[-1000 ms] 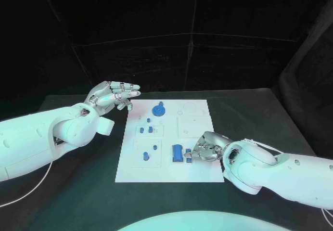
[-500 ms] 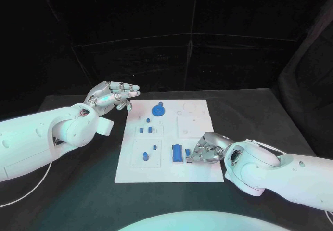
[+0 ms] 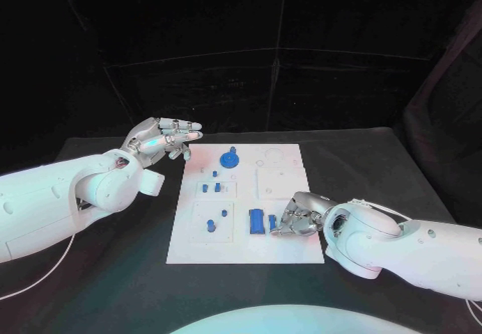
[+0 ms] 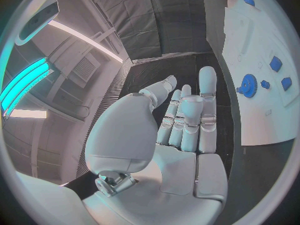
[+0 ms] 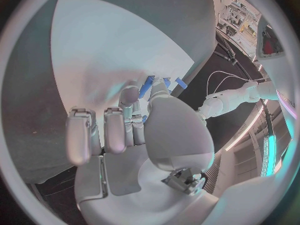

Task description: Assemble the parts on the task board

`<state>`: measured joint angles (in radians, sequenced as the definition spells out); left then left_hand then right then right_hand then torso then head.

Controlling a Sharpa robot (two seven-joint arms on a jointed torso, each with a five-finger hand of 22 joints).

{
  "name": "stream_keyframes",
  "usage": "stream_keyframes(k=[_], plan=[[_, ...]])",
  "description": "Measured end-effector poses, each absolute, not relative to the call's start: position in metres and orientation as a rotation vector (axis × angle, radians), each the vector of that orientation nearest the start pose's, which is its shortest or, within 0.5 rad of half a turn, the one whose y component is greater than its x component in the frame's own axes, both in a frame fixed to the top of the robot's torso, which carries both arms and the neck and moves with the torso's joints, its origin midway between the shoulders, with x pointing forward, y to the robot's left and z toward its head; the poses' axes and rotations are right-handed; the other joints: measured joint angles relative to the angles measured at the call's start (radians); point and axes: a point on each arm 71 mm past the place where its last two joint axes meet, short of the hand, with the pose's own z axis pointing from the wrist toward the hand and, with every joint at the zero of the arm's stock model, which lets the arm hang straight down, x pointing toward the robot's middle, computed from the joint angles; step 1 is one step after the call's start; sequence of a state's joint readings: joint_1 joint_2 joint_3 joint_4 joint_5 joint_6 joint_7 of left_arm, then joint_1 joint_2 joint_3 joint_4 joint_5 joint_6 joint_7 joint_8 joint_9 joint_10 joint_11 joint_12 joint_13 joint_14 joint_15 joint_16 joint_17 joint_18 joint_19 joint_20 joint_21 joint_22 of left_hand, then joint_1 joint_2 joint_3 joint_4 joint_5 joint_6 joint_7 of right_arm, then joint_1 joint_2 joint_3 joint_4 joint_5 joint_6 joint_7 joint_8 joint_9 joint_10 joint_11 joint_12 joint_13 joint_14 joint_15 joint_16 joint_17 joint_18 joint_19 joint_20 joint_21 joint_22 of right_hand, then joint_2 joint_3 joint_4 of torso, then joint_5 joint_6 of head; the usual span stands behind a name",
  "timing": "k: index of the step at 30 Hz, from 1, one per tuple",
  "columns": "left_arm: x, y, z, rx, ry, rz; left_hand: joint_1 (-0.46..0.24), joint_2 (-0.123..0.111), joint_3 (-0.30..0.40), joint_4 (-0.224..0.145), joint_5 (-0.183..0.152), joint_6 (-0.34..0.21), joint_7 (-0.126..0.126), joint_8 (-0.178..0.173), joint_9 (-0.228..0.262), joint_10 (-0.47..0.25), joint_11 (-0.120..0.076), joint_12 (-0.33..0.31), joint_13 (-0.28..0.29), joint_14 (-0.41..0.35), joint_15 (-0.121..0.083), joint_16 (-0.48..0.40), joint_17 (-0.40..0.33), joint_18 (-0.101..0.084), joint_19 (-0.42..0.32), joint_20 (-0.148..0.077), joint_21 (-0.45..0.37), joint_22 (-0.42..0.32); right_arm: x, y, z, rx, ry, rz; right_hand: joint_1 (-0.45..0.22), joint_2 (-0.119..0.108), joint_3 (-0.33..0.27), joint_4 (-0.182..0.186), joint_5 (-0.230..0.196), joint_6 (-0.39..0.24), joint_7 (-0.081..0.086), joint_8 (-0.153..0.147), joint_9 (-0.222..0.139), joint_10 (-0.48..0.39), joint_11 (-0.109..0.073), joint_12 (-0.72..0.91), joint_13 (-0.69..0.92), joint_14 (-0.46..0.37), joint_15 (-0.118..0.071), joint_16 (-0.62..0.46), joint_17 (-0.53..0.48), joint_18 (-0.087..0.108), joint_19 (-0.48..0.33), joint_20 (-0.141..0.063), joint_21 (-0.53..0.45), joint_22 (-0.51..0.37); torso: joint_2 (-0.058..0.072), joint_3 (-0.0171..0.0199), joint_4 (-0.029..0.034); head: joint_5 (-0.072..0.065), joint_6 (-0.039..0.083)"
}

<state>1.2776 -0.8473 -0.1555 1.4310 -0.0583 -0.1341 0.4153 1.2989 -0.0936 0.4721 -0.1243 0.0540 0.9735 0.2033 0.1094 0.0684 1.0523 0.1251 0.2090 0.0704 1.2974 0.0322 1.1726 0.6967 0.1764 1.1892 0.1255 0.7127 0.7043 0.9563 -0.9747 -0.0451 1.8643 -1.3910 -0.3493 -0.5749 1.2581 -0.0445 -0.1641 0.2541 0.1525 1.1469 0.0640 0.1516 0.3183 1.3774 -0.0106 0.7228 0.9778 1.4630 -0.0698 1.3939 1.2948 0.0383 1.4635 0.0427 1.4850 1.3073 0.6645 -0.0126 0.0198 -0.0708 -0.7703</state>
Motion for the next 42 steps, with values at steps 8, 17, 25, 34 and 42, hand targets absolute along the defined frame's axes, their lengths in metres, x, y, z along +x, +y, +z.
stream_keyframes(k=[8, 17, 25, 34, 42], plan=[[0.501, 0.23, -0.184, -0.974, 1.529, -1.577, 0.0, 0.0, 0.0, 0.0, 0.0, 0.0, 0.0, 0.0, 0.0, 0.0, 0.0, 0.0, 0.0, 0.0, 0.0, 0.0, 0.0, 0.0, 0.0, 0.0, 0.0, 0.0, 0.376, -0.189, -0.267, 0.208, 2.037, 0.485, 0.007, 0.007, -0.005, -0.006, -0.008, 0.003, 0.001, -0.002, 0.002, 0.0, 0.0, 0.004, 0.003, 0.0, 0.0, 0.0, 0.001, 0.0, 0.0, 0.0, 0.0, 0.0, 0.001, 0.0, 0.0001, 0.003, -0.002], [0.501, 0.231, -0.184, -0.975, 1.53, -1.575, 0.0, 0.0, 0.0, 0.0, 0.0, 0.0, 0.0, 0.0, 0.0, 0.0, 0.0, 0.0, 0.0, 0.0, 0.0, 0.0, 0.0, 0.0, 0.0, 0.0, 0.0, 0.0, 0.374, -0.19, -0.265, 0.188, 2.042, 0.497, 0.01, -0.022, -0.047, -0.008, -0.061, -0.01, 0.012, -0.013, 0.0, -0.009, 0.009, -0.004, 0.002, 0.0, 0.0, -0.014, -0.012, 0.0, 0.0, 0.0, -0.015, 0.0, 0.0, 0.0002, -0.0013, 0.004, -0.003], [0.501, 0.231, -0.185, -0.976, 1.532, -1.572, 0.004, 0.004, -0.008, -0.001, 0.0, -0.002, -0.002, 0.004, 0.0, -0.006, 0.002, 0.007, 0.0, -0.052, 0.002, -0.046, -0.083, 0.0, -0.011, 0.006, -0.014, -0.007, 0.371, -0.211, -0.265, 0.269, 2.051, 0.577, -0.036, -0.112, -0.039, 0.041, -0.1, -0.075, 0.034, -0.044, -0.011, -0.092, 0.027, -0.161, -0.098, 0.003, 0.012, -0.113, -0.133, 0.025, -0.088, 0.014, -0.109, -0.002, -0.003, 0.0002, -0.002, -0.004, 0.01], [0.505, 0.232, -0.195, -1.025, 1.527, -1.561, -0.031, -0.002, -0.064, 0.036, -0.003, -0.008, -0.006, 0.015, 0.0, -0.028, 0.011, 0.015, -0.006, -0.319, 0.043, -0.554, -0.402, 0.0, -0.286, 0.052, -0.315, -0.198, 0.426, -0.233, -0.238, 0.55, 1.87, 0.93, 0.207, 0.027, 0.036, -0.065, -0.083, -0.164, 0.099, -0.075, -0.045, -0.327, 0.108, -0.447, -0.353, -0.305, 0.105, -0.844, -0.75, 0.133, -0.55, 0.088, -0.764, -0.598, -0.03, -0.0055, -0.003, -0.011, 0.045], [0.519, 0.24, -0.208, -1.123, 1.455, -1.533, -0.029, 0.0, -0.115, 0.051, -0.004, 0.004, -0.018, -0.006, -0.002, -0.012, 0.027, -0.064, -0.007, -0.348, 0.099, -0.857, -0.546, 0.0, -0.426, 0.133, -0.533, -0.379, 0.473, -0.236, -0.24, 0.829, 1.661, 1.191, 0.222, 0.093, 0.006, -0.198, -0.083, -0.182, 0.116, -0.082, -0.152, -0.312, 0.159, -0.642, -0.75, -0.392, 0.192, -1.261, -1.088, 0.133, -0.573, 0.183, -1.166, -0.906, -0.069, -0.0124, -0.0158, -0.005, 0.098]])
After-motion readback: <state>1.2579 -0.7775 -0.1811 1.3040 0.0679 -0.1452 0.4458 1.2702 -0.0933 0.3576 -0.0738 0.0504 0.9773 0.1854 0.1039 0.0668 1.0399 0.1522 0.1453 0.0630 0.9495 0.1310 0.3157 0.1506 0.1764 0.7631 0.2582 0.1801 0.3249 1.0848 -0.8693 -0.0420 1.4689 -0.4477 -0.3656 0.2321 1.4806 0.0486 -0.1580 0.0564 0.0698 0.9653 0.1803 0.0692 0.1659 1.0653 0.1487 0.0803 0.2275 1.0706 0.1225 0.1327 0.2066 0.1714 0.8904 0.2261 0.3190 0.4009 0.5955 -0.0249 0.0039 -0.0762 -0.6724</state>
